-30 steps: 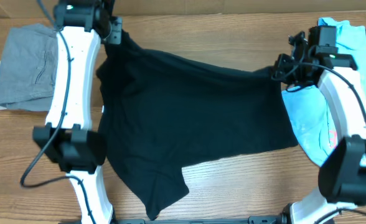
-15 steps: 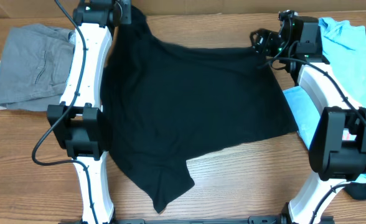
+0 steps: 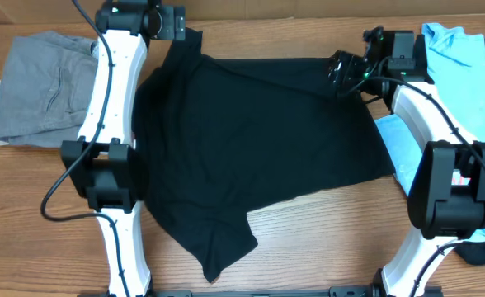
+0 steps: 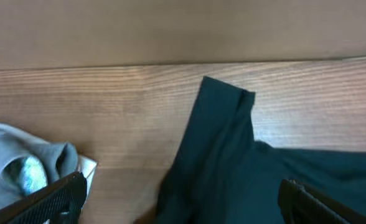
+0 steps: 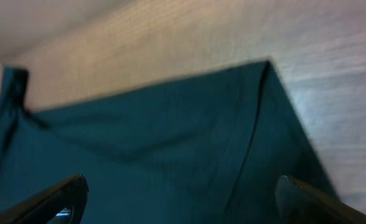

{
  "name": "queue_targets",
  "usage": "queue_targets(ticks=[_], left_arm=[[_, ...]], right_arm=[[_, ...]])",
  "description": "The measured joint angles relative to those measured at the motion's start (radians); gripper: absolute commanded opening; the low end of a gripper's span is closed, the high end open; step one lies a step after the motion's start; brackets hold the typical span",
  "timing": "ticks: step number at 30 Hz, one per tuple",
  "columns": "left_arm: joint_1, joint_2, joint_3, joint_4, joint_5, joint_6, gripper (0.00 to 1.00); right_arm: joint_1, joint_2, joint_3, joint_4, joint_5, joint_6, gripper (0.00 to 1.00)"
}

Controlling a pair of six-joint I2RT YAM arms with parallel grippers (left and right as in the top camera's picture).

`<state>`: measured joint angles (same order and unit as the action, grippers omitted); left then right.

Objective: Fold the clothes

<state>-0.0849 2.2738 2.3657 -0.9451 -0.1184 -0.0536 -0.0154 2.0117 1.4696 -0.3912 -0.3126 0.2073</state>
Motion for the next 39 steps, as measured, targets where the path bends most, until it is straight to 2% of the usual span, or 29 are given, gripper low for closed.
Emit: queue_targets(ticks=[2,5,7,14,28,30,37,39], left_arm=[[0.002,-0.032,0.0,-0.023,0.012,0.0,1.0],[0.002,-0.077,0.014,-0.041,0.021,0.0,1.0],[0.001,-0.1,0.026,-0.064,0.026,0.0,1.0],[0.002,-0.111,0.032,-0.123,0.031,-0.001,1.0],[0.002,-0.111,0.032,-0.133,0.033,-0.001,1.0],[0.002,-0.111,0.032,-0.133,0.033,-0.001,1.0],[0.002,-0.111,0.032,-0.133,0.033,-0.001,1.0],[0.002,-0.111,0.032,-0.134,0.033,-0.001,1.0]], right_arm=[[0.016,0.005,0.001,-0.022,0.002,-0.022,0.96],[0.037,0.02,0.002,-0.051,0.002,-0.049,0.78],[0.044,0.035,0.002,-0.065,0.002,-0.051,0.73],[0.055,0.113,0.002,-0.053,0.026,-0.031,0.7],[0.082,0.146,0.002,-0.02,0.12,0.062,0.54],[0.082,0.146,0.002,-0.02,0.13,0.069,0.46],[0.082,0.148,0.003,-0.001,0.166,0.091,0.07],[0.082,0.148,0.004,0.005,0.173,0.098,0.04]])
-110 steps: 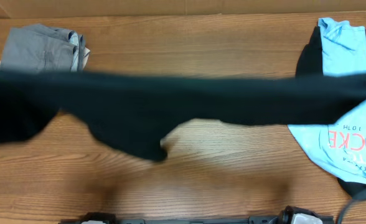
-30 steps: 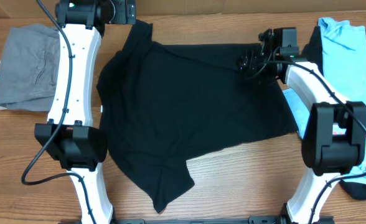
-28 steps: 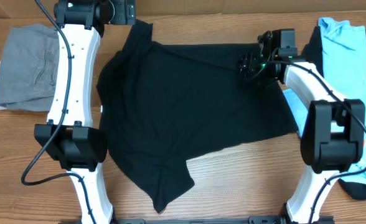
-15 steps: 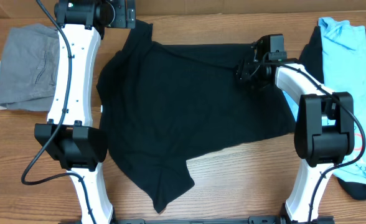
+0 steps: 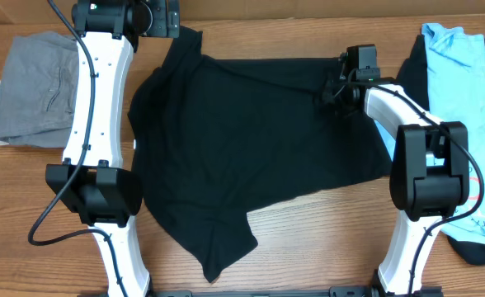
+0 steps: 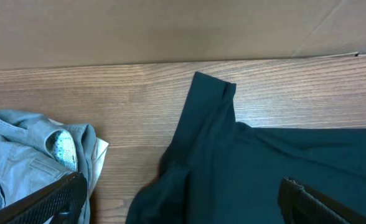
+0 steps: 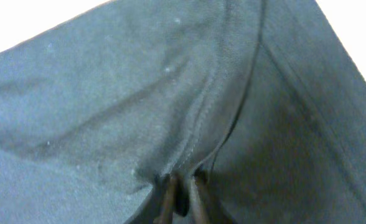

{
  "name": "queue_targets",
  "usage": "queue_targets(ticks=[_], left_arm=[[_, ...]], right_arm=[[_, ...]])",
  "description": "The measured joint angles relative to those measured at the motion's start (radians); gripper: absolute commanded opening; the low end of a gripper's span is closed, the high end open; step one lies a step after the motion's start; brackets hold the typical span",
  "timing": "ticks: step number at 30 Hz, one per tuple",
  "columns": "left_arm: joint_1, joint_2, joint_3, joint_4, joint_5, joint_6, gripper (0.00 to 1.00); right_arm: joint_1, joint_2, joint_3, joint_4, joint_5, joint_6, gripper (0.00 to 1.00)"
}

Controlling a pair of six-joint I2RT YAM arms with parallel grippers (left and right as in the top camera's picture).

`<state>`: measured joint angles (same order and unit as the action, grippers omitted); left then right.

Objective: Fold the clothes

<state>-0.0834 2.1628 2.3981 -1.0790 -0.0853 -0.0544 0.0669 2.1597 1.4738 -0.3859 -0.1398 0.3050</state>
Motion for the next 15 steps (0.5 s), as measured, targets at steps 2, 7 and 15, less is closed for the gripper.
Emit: queue_targets(ticks=[2,7,15], left_arm=[[0.0,0.0,0.0,-0.006,0.0,0.0,1.0],[0.0,0.0,0.0,-0.008,0.0,0.0,1.0],[0.0,0.0,0.0,-0.01,0.0,0.0,1.0]], right_arm=[[0.0,0.0,0.001,0.003,0.001,0.009,0.04],[0.0,0.0,0.001,0.022,0.002,0.016,0.04],[0.0,0.011,0.088,0.045,-0.013,0.042,0.04]])
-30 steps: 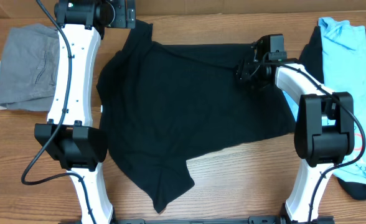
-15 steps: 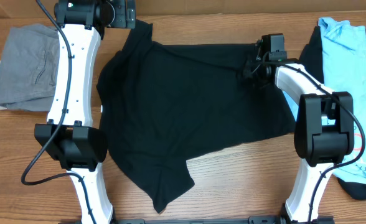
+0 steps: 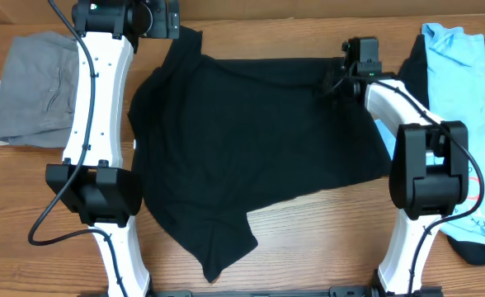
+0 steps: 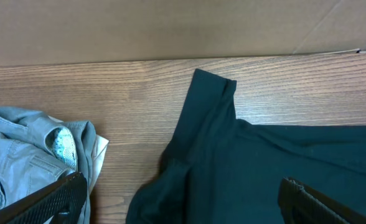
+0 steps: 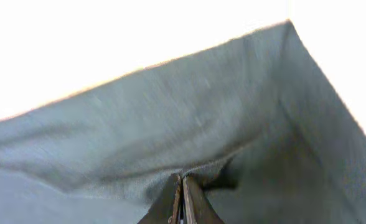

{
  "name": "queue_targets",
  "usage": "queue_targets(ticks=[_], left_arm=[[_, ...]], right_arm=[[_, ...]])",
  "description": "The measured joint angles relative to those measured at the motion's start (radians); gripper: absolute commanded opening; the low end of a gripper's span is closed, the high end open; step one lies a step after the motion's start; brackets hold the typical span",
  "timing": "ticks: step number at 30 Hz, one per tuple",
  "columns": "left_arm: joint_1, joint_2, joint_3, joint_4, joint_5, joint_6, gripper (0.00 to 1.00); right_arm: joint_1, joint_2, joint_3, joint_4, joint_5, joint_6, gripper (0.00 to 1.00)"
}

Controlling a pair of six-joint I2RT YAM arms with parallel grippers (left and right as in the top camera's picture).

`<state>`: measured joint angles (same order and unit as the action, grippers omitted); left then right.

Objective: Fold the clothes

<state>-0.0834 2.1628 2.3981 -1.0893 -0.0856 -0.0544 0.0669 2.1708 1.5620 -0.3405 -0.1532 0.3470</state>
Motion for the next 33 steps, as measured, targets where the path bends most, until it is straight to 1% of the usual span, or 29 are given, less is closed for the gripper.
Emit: queue_targets(ticks=[3,6,11,12,13,14,15,16,20,24,27,29,33], left_arm=[[0.0,0.0,0.0,0.0,0.0,0.0,1.0],[0.0,0.0,0.0,0.0,0.0,0.0,1.0],[0.0,0.0,0.0,0.0,0.0,0.0,1.0],[0.0,0.0,0.0,0.0,0.0,0.0,1.0],[0.0,0.0,0.0,0.0,0.001,0.0,1.0],[0.0,0.0,0.0,0.0,0.003,0.0,1.0],[0.0,0.0,0.0,0.001,0.005,0.0,1.0],[0.0,0.0,0.0,0.001,0.008,0.0,1.0],[0.0,0.0,0.0,0.0,0.01,0.0,1.0],[0.0,0.0,0.0,-0.002,0.011,0.001,1.0],[0.0,-0.001,0.0,-0.009,0.011,0.001,1.0],[0.0,-0.006,0.0,-0.026,0.011,0.002,1.0],[-0.004,-0.052,0.0,-0.075,0.011,0.002,1.0]], right_arm=[[0.0,0.001,0.084,0.01,0.0,0.006,0.03],[0.0,0.001,0.163,0.057,0.013,0.02,0.04],[-0.001,0.001,0.201,0.203,0.054,0.038,0.04],[-0.001,0.001,0.201,0.225,0.063,0.04,0.05],[-0.001,0.003,0.201,0.249,0.074,0.042,0.19],[-0.002,0.008,0.201,0.281,0.084,0.049,0.5],[-0.002,0.014,0.201,0.317,0.093,0.052,0.96],[-0.003,0.02,0.201,0.342,0.103,0.046,1.0],[-0.016,0.045,0.201,0.372,0.131,0.045,1.0],[-0.043,0.044,0.202,0.3,0.135,0.046,1.0],[-0.07,0.018,0.202,0.165,0.136,0.046,1.0],[-0.089,-0.029,0.201,0.025,0.135,0.045,1.0],[-0.119,-0.204,0.2,-0.243,0.129,0.047,1.0]])
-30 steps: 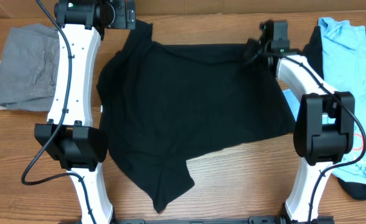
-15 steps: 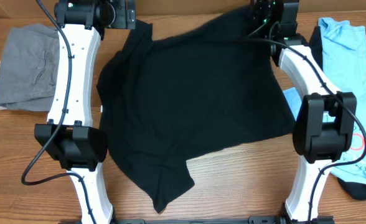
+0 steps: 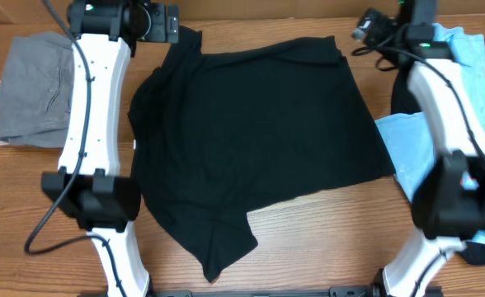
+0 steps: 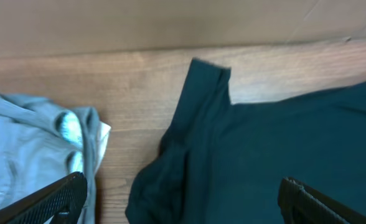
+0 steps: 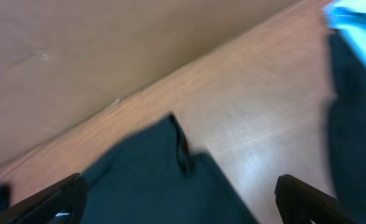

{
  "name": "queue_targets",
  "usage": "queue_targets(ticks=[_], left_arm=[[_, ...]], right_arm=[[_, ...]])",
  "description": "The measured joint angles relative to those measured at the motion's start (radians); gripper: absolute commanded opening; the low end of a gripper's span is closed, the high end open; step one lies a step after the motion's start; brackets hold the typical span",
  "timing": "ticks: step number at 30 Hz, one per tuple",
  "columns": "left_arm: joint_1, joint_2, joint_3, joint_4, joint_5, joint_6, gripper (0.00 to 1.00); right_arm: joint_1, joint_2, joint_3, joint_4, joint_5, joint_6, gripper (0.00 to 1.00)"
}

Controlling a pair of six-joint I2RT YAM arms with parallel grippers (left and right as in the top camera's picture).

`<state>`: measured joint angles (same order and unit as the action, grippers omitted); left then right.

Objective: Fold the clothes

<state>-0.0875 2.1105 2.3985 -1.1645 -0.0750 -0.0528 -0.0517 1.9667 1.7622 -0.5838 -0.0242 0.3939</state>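
Observation:
A black T-shirt (image 3: 251,140) lies spread over the middle of the table, one sleeve (image 3: 222,243) pointing to the near edge. Its far left sleeve (image 4: 205,87) reaches toward the back wall. My left gripper (image 3: 175,22) hovers open at that sleeve, and the left wrist view (image 4: 182,182) shows cloth below its spread fingers. My right gripper (image 3: 362,25) is open, raised beyond the shirt's far right corner (image 5: 178,140). In the right wrist view (image 5: 180,180) nothing is between its fingers.
A folded grey garment (image 3: 32,82) lies at the far left, close to the left arm. Light blue shirts (image 3: 465,58) and a dark garment (image 3: 482,252) are piled along the right side. A brown cardboard wall (image 4: 170,25) closes the table's back edge.
My right gripper was shut on the shirt's far right edge. Now it is open, raised and farther back right, and that corner lies nearer the back wall. The left gripper has barely moved.
Both grippers were open at first, the right one over the shirt's far right corner. Then the right gripper was shut on a fold of cloth there and held it slightly farther back. Now the cloth is released, with that corner drawn out toward the back.

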Motion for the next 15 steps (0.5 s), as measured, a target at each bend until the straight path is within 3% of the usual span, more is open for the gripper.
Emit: queue_targets(ticks=[7,15], left_arm=[[-0.054,-0.231,0.035,-0.04,0.042,0.0,1.0],[-0.138,-0.29,0.06,-0.268,0.084,0.0,1.0]], right_arm=[[0.006,-0.324,0.024,-0.415,-0.017,0.072,1.0],[0.022,-0.338,0.018,-0.593,-0.021,0.138,1.0]])
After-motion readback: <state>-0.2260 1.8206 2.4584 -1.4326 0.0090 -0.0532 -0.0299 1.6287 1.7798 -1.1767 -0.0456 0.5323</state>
